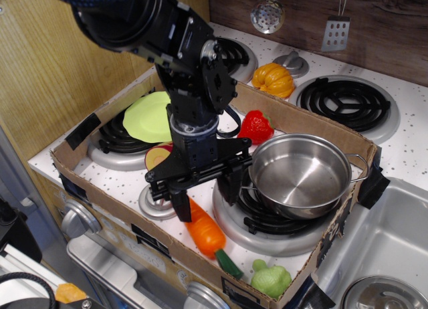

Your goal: Take carrot off plate

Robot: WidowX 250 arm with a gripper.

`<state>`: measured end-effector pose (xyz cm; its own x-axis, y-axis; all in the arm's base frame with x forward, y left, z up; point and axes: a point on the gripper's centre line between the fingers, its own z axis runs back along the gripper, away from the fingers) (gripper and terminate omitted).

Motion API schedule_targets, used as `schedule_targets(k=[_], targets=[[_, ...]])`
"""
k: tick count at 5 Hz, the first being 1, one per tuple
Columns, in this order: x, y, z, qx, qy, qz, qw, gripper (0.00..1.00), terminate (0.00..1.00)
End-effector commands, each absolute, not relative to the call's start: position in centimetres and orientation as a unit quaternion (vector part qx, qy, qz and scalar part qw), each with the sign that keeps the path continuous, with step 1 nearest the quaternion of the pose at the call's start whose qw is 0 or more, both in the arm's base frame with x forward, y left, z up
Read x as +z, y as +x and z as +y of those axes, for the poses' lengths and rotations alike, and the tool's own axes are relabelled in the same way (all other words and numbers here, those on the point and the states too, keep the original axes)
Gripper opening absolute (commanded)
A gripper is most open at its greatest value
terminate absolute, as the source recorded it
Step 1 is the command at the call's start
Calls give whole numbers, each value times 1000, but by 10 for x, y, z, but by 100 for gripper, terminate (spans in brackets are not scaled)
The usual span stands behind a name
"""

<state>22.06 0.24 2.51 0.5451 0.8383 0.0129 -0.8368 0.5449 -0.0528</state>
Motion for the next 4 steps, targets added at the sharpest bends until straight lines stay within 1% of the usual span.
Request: schedule_targets(k=[1, 2, 3, 4], targets=[[59, 244, 4, 452, -10, -31, 891, 100, 0], [82, 253, 1, 441, 21, -33, 896, 100, 0], [106, 265, 6, 426, 36, -32, 904, 100, 0], [113, 284, 7, 403, 42, -38, 914, 100, 0]])
